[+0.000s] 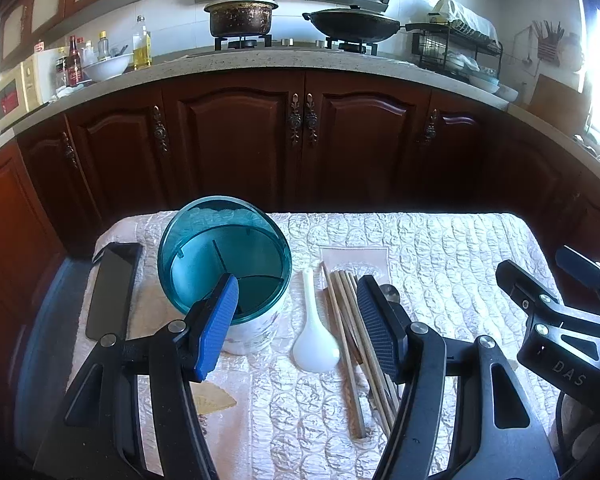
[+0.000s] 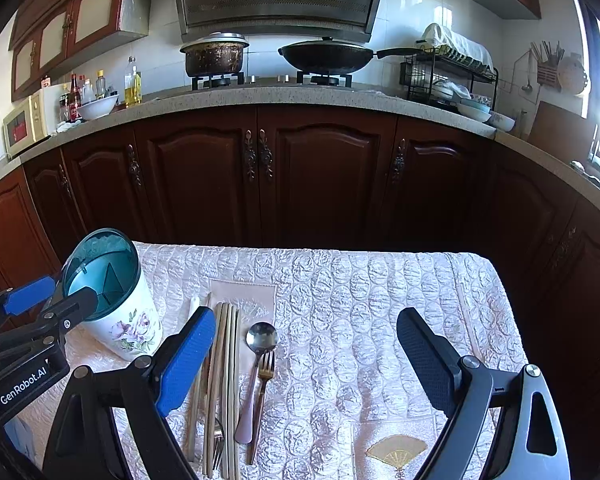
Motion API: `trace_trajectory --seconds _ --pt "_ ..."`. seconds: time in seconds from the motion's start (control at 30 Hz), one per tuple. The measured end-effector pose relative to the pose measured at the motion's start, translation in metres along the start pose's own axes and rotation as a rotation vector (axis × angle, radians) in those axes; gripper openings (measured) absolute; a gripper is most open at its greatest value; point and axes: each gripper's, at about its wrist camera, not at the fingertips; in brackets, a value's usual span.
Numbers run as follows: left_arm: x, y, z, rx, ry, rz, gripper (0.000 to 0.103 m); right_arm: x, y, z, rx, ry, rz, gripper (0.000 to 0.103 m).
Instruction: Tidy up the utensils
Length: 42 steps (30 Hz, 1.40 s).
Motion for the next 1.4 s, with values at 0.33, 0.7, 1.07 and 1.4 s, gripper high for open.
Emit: trace_trajectory --seconds 0.33,0.7,1.07,1.4 --pt "0.000 -0.002 0.000 -0.005 -0.002 -0.008 0.062 -0.001 -0.003 0.003 -0.010 0.005 0.000 0.091" --pt "0.000 -0.005 0.002 -0.010 0.002 -0.010 0.062 -0.003 -0.006 0.005 -0.017 0.012 0.003 0.091" --pt "0.003 -0.007 0.004 -0.015 -0.004 -0.007 0.062 -0.002 -0.010 0.008 -0.025 0.015 0.009 0.091" --pt "0.005 -0.009 0.004 -0.018 0.001 0.000 0.062 -0.002 -0.011 0.009 -0.028 0.019 0.012 0.091"
Point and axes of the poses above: each gripper's, at about its wrist camera, not at the fingertips, and y roughly against the way its jaws point, x to its right, z to its underside, and after that the axes turned 14 degrees about -y, right-handed
